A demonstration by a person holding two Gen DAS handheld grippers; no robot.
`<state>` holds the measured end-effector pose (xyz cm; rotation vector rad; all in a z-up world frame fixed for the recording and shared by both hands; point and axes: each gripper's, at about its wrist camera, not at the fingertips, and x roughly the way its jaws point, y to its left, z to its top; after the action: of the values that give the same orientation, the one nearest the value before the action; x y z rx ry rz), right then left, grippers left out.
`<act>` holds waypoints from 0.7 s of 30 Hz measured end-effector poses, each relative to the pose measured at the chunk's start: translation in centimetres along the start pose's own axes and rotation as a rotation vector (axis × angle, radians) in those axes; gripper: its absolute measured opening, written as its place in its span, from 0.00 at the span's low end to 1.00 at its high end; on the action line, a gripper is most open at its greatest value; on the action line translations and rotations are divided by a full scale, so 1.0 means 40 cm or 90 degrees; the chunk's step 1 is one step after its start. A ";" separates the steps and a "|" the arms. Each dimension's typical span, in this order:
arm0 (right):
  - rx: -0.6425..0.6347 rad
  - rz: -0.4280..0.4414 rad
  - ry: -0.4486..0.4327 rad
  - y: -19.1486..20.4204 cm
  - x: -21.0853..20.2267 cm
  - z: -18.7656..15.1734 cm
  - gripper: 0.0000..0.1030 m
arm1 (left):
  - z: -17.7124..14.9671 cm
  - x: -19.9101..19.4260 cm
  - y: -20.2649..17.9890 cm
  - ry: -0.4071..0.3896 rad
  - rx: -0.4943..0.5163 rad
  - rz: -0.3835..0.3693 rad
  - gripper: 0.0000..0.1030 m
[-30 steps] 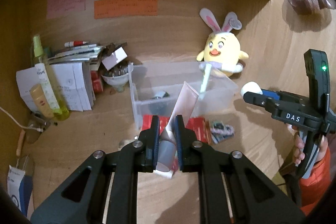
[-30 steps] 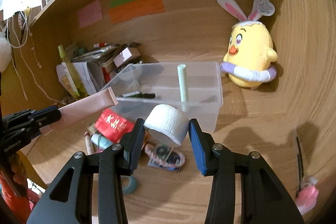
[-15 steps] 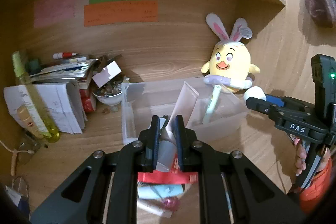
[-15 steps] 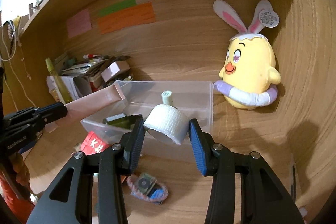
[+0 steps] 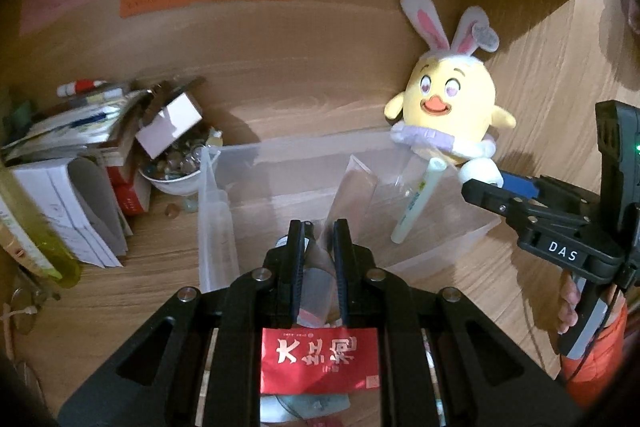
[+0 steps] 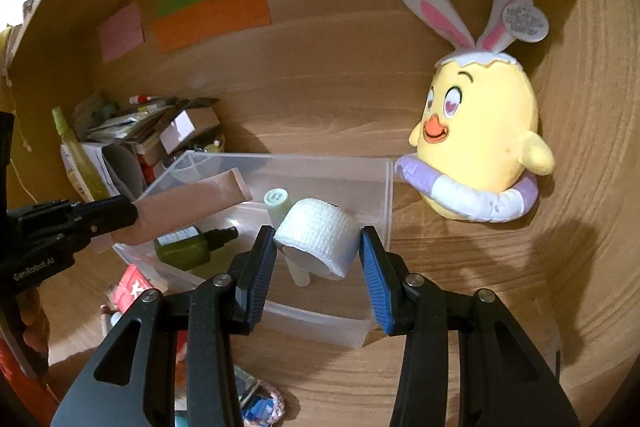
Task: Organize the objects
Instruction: 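Drop the pink tube into the box with the left gripper while the right gripper places the white tape inside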
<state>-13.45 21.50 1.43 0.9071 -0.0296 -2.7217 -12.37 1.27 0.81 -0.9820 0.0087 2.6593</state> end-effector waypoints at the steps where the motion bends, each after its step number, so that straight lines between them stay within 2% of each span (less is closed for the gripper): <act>1: -0.002 0.000 0.006 0.000 0.010 -0.002 0.38 | 0.001 0.010 0.000 0.006 0.000 0.000 0.13; 7: -0.018 0.000 0.026 0.004 0.045 -0.010 0.38 | 0.011 0.068 -0.007 0.039 0.010 -0.007 0.13; 9: -0.022 0.000 0.029 0.004 0.053 -0.011 0.38 | 0.018 0.079 -0.010 0.039 0.014 -0.001 0.10; 21: -0.019 0.011 0.052 -0.002 0.079 -0.015 0.39 | 0.026 0.113 -0.019 0.054 0.017 -0.005 0.10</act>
<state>-15.55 20.80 -0.91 1.0032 0.0196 -2.6603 -16.06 3.40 -1.21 -1.0833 0.0583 2.6023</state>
